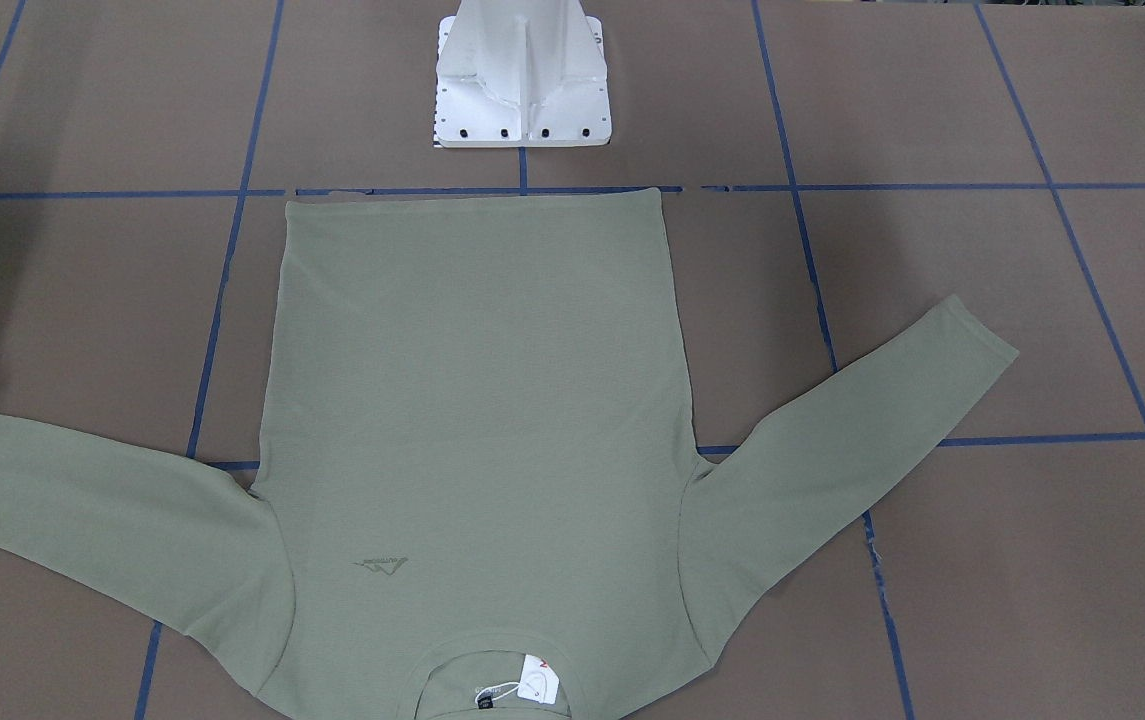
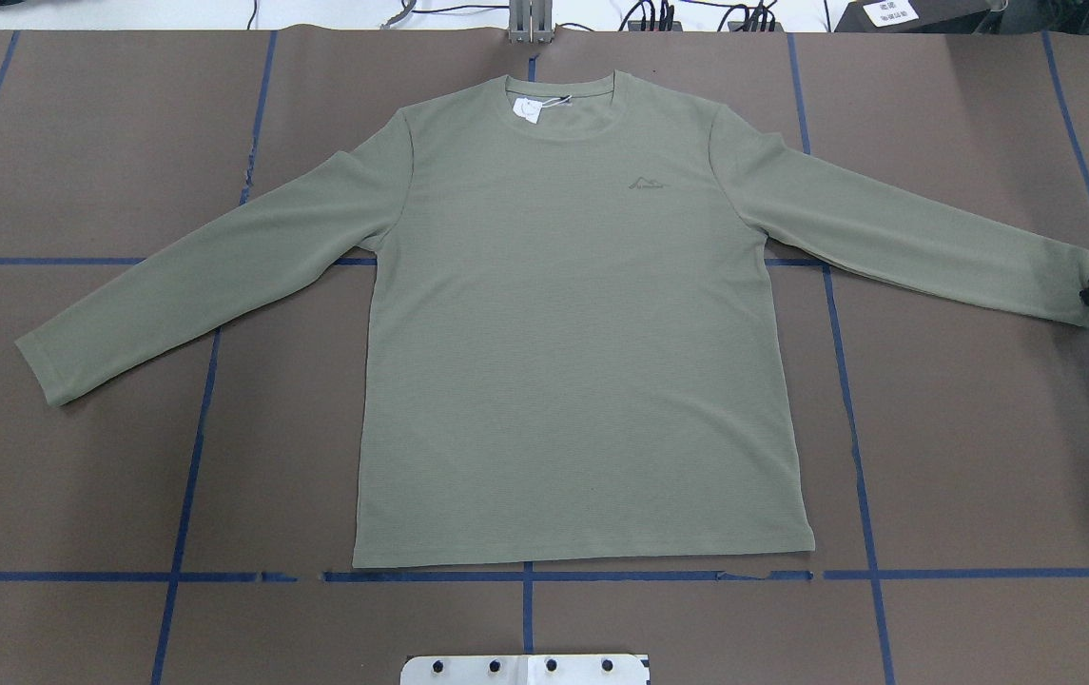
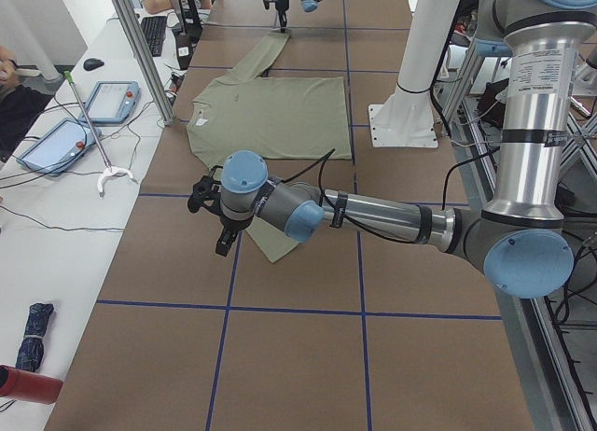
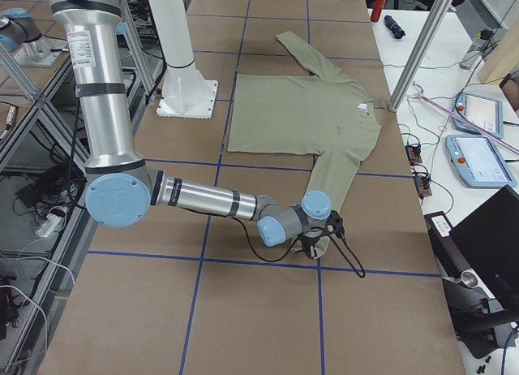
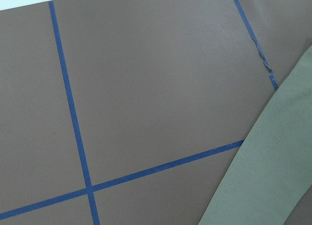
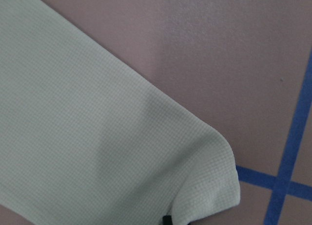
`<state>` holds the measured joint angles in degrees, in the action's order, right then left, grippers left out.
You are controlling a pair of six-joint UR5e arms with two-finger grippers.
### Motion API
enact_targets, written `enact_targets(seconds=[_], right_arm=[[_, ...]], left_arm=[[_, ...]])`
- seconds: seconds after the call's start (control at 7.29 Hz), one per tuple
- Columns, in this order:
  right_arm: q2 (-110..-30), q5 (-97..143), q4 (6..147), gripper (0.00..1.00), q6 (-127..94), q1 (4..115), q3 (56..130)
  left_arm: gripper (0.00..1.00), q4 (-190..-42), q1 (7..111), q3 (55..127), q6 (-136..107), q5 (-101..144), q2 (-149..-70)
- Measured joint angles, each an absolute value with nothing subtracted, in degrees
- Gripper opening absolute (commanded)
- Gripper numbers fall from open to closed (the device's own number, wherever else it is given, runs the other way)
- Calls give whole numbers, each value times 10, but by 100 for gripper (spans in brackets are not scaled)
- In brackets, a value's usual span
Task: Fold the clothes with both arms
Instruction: 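Grasp the cuff of the sleeve nearest the right gripper with the right gripper, then carry the sleeve across the shirt body toward the opposite shoulder with the right gripper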
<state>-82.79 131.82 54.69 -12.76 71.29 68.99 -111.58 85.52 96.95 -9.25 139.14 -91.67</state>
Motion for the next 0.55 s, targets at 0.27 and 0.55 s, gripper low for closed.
enact_targets(seconds=[0.27,0.55], right_arm=[[-808,1348,547,0,-163,716,715],[-736,1381,549,0,-230,713,726]], left_arm=[[100,-1115,855,969,-93,1391,-917],[100,-1115,855,969,-93,1391,-917]])
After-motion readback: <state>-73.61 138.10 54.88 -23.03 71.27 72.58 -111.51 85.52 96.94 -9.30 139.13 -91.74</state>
